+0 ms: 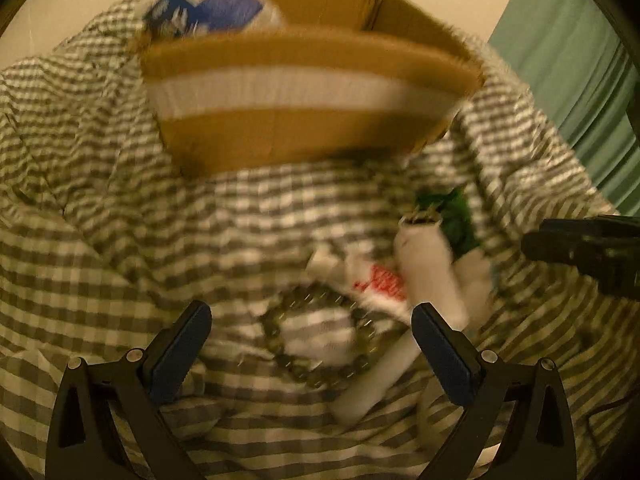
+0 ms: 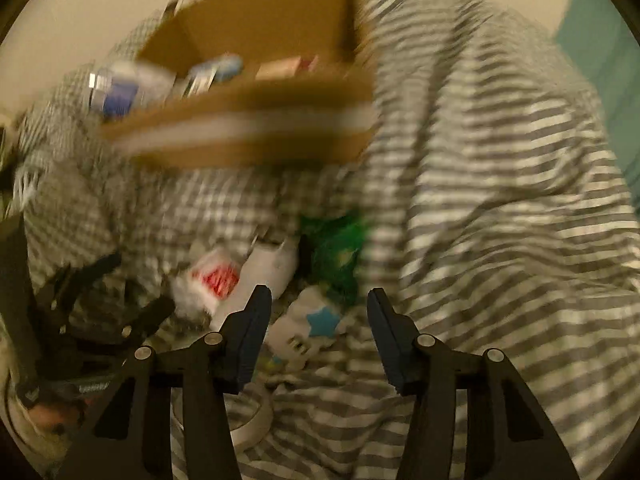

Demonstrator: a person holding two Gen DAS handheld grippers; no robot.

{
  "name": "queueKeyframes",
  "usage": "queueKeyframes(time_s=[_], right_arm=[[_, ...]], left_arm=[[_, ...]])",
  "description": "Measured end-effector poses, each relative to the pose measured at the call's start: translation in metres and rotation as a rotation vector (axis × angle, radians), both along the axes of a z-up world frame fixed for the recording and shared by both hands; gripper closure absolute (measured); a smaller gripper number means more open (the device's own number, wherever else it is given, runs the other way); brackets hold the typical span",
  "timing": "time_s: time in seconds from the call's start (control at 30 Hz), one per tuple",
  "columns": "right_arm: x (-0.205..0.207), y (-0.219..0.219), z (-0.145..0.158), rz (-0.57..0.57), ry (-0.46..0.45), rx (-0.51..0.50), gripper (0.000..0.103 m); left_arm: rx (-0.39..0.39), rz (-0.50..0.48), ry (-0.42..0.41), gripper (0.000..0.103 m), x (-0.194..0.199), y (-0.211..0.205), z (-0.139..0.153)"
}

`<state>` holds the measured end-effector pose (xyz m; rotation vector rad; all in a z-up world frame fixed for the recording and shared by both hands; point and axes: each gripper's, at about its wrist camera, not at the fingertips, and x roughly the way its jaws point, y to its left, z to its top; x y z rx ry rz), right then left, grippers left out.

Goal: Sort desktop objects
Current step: 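Grasp the white star-faced toy with the right tool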

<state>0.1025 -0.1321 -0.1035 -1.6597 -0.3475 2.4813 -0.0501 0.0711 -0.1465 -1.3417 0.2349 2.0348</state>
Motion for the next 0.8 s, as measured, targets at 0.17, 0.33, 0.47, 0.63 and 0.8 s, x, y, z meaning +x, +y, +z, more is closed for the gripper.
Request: queueKeyframes(time_s=[0.17, 0.33, 0.47, 0.63, 0.8], right_arm=[[-0.006, -0.001, -0.040, 0.007, -0.143, 0.044, 0.037], [-0.018, -0.006, -0.063, 0.022, -0.175, 0.119, 0.028], [-0.025, -0.001, -0.082, 0.002, -0.202, 0.124, 0.023], [-0.024, 0.009, -0.088, -0.039, -0.215, 0.082, 0.023], [-0.015, 0.013, -0.082, -0.080, -0.219, 0.054, 0.032]], left_arm=[[-0.068, -0.018, -0.127, 0.000, -0.005, 0.000, -0.032], [-0.085, -0.061, -0.147, 0.000, -0.002, 0.011, -0.044], [-0.112, -0.075, -0.158, 0.000, -0.002, 0.018, -0.056], [-0.102, -0.082, -0.169, 0.002, -0.001, 0.019, -0.059], [-0.097, -0.075, -0.136, 0.043, 0.007, 0.010, -0.051]])
